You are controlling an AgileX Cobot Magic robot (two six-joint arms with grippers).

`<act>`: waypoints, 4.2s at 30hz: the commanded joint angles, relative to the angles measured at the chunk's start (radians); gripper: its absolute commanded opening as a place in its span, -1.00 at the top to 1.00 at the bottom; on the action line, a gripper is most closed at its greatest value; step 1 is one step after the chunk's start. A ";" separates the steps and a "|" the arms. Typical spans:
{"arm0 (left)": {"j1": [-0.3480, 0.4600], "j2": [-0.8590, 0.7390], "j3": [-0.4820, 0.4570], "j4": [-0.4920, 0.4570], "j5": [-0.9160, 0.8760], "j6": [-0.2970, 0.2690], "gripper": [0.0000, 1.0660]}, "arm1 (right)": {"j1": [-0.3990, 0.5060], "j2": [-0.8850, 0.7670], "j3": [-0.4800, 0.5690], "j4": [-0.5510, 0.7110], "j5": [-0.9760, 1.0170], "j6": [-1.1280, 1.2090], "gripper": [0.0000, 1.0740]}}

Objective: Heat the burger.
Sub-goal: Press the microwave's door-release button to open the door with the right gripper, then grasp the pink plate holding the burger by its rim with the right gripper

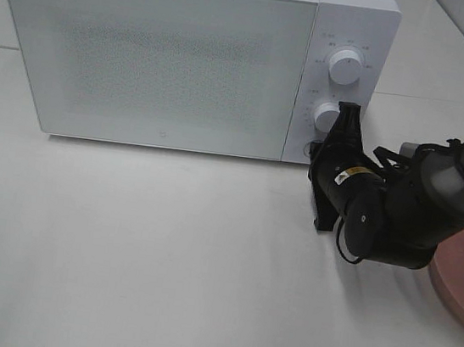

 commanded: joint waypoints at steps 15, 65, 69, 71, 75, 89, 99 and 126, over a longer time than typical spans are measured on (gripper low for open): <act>0.002 -0.017 0.002 -0.003 -0.002 -0.004 -0.88 | -0.020 0.024 -0.033 0.009 -0.052 -0.024 1.00; 0.002 -0.017 0.002 -0.003 -0.002 -0.004 -0.88 | -0.088 0.071 -0.309 -0.009 -0.265 -0.026 1.00; 0.002 -0.017 0.002 -0.003 -0.002 -0.004 -0.88 | -0.088 0.071 -0.309 -0.012 -0.259 -0.040 1.00; 0.002 -0.017 0.002 -0.003 -0.002 -0.004 -0.88 | -0.088 0.071 -0.309 -0.015 -0.258 -0.043 1.00; 0.002 -0.017 0.002 -0.003 -0.002 -0.004 -0.88 | -0.087 0.066 -0.309 -0.016 -0.231 -0.047 1.00; 0.002 -0.017 0.002 -0.003 -0.002 -0.004 -0.88 | -0.087 -0.054 -0.135 -0.044 0.034 -0.090 1.00; 0.002 -0.017 0.002 -0.003 -0.002 -0.004 -0.88 | -0.087 -0.140 -0.009 -0.048 0.264 -0.194 1.00; 0.002 -0.017 0.002 -0.003 -0.002 -0.004 -0.88 | -0.090 -0.514 0.061 -0.072 1.135 -1.277 0.99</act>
